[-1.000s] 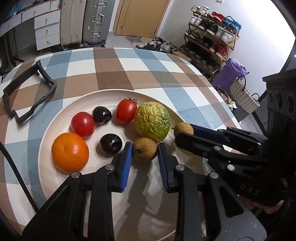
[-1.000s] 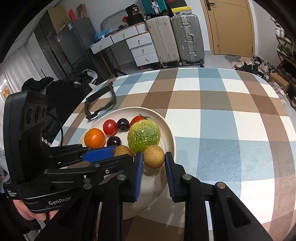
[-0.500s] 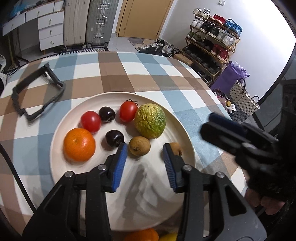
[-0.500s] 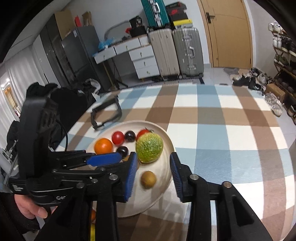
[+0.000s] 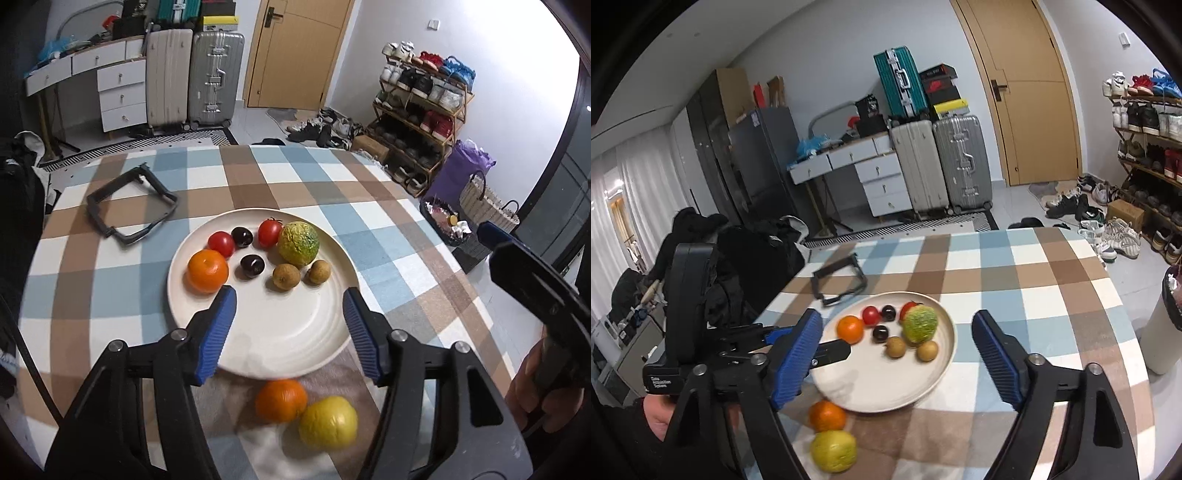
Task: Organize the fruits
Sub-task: 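Withdraw both tools from the plate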
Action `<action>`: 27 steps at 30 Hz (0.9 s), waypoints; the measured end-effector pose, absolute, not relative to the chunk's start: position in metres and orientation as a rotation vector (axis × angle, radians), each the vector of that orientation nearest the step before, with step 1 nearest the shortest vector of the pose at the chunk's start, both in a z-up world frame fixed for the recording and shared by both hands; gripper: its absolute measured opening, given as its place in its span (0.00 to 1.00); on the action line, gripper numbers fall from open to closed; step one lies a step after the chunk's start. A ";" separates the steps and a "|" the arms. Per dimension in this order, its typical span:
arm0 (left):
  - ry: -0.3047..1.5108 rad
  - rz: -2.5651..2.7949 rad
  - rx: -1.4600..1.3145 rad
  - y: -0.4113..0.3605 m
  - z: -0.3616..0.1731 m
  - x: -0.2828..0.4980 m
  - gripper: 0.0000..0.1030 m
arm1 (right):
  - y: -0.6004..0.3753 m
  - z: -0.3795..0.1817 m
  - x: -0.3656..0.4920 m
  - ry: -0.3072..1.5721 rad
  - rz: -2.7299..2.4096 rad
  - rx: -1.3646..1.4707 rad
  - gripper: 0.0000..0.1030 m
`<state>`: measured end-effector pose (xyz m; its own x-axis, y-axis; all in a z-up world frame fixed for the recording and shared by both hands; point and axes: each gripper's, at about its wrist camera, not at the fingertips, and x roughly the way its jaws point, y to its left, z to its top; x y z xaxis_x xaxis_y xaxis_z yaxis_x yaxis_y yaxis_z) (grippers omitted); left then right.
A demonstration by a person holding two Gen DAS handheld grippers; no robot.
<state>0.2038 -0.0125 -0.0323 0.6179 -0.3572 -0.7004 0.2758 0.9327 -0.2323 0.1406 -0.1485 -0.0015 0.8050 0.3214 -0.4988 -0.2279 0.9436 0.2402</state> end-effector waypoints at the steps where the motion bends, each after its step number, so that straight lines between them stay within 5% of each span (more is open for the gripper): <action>1: 0.814 -0.355 -0.104 -0.009 -0.027 0.195 0.64 | -0.146 0.001 0.135 0.554 0.298 0.170 0.86; 4: 0.760 -0.321 -0.086 -0.002 -0.012 0.173 0.79 | -0.138 0.008 0.117 0.528 0.294 0.163 0.93; 11: 0.696 -0.283 -0.107 0.016 0.009 0.116 0.86 | -0.124 0.014 0.080 0.504 0.281 0.142 0.99; 15: 0.674 -0.246 -0.141 0.028 0.009 0.091 0.99 | -0.120 0.013 0.061 0.481 0.280 0.140 1.00; 27: 0.626 -0.120 -0.167 0.057 -0.028 0.043 0.99 | -0.104 -0.040 0.044 0.617 0.276 0.109 1.00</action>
<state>0.0428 0.0568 -0.0278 0.8041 -0.1616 -0.5721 0.0608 0.9797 -0.1912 0.0442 -0.1040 -0.0398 0.7804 0.2871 -0.5554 -0.2224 0.9577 0.1826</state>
